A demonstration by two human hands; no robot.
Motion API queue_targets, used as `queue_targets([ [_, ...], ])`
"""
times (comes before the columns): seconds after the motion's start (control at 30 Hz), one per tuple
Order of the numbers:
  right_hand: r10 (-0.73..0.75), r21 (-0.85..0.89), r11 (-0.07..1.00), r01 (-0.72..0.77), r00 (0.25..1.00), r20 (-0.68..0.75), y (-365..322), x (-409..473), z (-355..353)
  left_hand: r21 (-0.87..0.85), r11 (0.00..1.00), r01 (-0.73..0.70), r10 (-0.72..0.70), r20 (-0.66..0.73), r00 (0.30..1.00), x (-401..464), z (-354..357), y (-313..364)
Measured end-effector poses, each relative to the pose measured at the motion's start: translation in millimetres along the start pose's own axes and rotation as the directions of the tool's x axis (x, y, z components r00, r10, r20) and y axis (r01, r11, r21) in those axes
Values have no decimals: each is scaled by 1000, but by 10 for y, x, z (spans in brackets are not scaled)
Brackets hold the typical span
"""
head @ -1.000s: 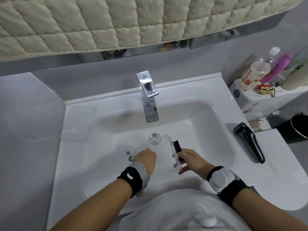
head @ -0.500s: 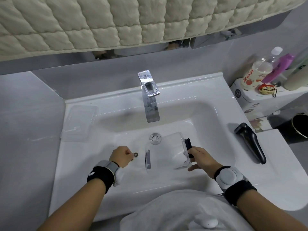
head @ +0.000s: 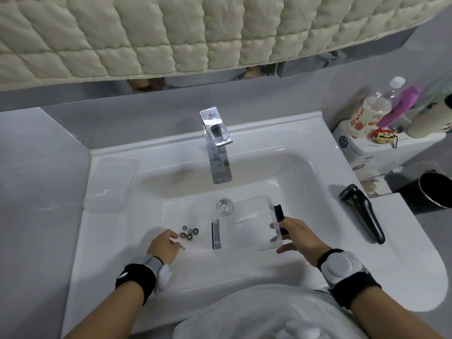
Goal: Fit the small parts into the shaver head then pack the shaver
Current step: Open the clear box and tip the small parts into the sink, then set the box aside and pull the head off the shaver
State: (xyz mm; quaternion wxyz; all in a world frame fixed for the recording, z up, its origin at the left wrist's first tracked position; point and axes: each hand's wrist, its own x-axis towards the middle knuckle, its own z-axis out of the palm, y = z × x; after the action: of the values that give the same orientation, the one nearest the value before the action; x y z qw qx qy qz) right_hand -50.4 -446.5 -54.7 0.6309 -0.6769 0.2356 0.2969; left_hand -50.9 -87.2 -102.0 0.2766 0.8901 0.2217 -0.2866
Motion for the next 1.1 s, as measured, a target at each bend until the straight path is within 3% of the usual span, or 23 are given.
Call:
queue_targets([
  [0.13,-15,40,999,17,999,-40,-14,21,-64,-230,967,-112,138,97,986,-185,-46,278],
  [0.27,-57,78,995,61,997,-59,-102,20,-201,-350,921,-170,253,208,945,-445,-87,724],
  [0.43,-114,130,983,128,988,-107,-276,-45,-485,-420,875,-239,340,184,922,-670,-32,1202],
  [0.67,-167,146,974,174,984,-63,-663,-104,-1038,-643,752,-148,352,201,914,-784,77,1818],
  [0.8,-191,147,969,201,979,-76,-912,4,-1307,-694,703,-154,338,135,931,-758,154,2252],
  [1.0,-171,220,956,193,979,-114,-1165,209,-1641,-665,726,-178,292,64,954,-547,158,2958],
  [1.1,-168,127,974,190,972,-162,-1207,292,-1852,-610,774,-168,257,61,965,-342,193,3274],
])
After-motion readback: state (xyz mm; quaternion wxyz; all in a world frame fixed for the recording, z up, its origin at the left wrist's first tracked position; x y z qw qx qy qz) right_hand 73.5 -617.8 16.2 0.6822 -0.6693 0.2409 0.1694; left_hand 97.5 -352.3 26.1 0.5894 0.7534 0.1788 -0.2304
